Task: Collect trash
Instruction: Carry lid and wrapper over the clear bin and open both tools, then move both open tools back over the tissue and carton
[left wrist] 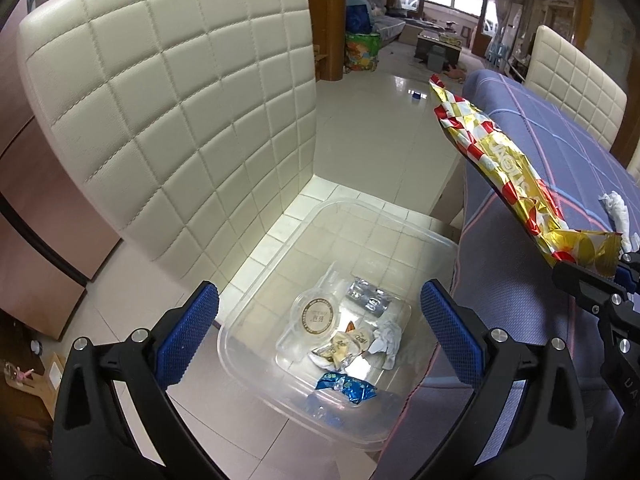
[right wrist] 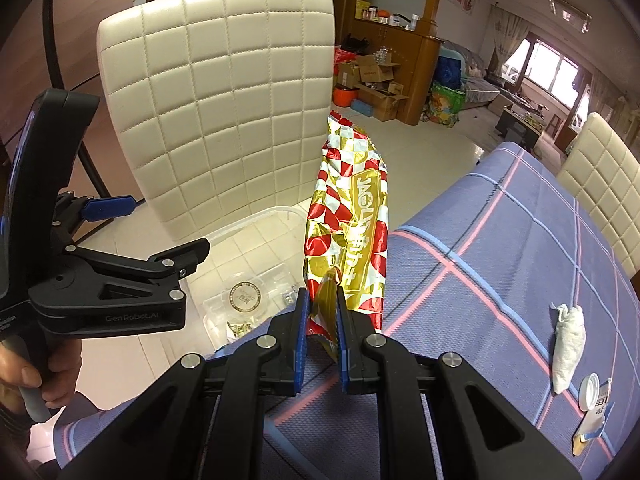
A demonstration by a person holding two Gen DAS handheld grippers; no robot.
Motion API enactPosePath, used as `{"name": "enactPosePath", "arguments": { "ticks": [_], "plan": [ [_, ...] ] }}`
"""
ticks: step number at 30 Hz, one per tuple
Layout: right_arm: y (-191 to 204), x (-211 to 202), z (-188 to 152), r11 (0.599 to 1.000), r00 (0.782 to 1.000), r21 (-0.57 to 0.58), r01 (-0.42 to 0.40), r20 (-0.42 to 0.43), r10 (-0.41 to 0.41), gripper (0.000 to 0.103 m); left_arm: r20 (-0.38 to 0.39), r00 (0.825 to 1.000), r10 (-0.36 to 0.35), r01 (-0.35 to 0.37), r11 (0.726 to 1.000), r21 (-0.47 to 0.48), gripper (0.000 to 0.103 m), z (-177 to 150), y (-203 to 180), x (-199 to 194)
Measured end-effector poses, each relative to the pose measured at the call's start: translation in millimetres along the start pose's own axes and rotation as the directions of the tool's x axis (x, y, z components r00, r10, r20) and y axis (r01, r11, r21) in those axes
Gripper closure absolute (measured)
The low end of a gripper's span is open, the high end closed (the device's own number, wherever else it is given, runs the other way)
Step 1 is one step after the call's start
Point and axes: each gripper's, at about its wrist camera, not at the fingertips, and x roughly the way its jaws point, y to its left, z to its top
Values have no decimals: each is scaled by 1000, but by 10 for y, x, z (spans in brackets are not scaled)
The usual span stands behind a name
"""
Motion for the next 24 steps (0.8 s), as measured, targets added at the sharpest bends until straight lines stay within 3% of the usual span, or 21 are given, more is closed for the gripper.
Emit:
{"name": "enactPosePath", "arguments": {
  "ticks": [9, 12, 13, 14, 24],
  "plan": [
    [136, -37, 21, 998, 998, -28, -63, 0, 63, 88, 13, 1000, 12, -12, 1000, -18, 4, -71, 131, -86],
    [159, -48, 31, 997, 998, -40, -62, 4, 62, 70, 12, 1000, 13, -12, 1000, -26, 4, -91, 166, -99],
    [162, -66, 27, 998, 998, -43, -56, 13, 57, 52, 10, 1000, 12, -12, 1000, -29, 4, -96, 174, -102],
    [165, -84, 25, 998, 998, -44, -51, 25, 53, 41, 9, 1000, 11, -11, 999, -30, 4, -101, 183, -103],
    [-35, -219, -38, 1000, 999, 25, -18, 40, 17, 41, 19, 1000, -1, 1, 1000, -30, 4, -93, 154, -207]
  ]
}}
